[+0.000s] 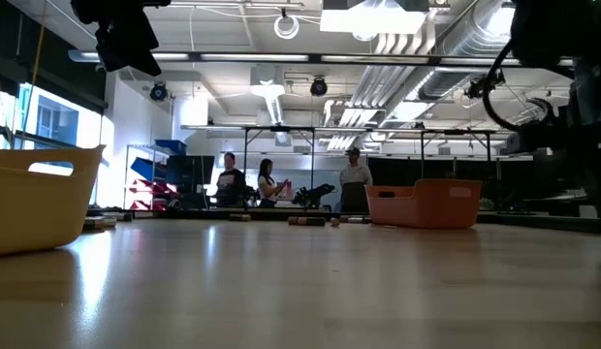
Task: Sort batteries
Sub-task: Put the silver battery into the yellow bin
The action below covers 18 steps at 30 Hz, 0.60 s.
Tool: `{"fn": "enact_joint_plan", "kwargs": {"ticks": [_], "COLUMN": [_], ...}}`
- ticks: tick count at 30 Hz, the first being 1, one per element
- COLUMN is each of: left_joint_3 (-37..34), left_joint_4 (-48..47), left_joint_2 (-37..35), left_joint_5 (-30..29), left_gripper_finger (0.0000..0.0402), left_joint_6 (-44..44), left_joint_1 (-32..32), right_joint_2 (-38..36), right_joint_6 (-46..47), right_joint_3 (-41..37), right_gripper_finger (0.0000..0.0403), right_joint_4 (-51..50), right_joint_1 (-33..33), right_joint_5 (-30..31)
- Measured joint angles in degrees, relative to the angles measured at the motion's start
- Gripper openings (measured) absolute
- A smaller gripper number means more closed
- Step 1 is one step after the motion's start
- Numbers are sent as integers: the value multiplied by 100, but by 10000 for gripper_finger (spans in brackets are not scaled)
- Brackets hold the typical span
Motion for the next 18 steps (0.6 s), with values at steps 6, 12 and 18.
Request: {"fn": "enact_joint_plan", "kwargs": {"ticks": [6,12,18], "left_joint_3": [0,0,0], "left_joint_4": [7,30,30], "left_joint_2": [0,0,0], "left_joint_5": [23,144,150], "left_gripper_finger": [188,188,188], "left_joint_6": [7,-63,-130], "left_joint_1": [165,288,372], "right_joint_2": [19,-200,-125], "right_joint_6": [-692,-4577,-9223], "right_joint_3": [-35,282,298], "right_gripper_finger": [185,185,185], "right_joint_4": [-171,-495,-525], "right_joint_1": [183,176,-437], "right_joint_5": [274,154,-205]}}
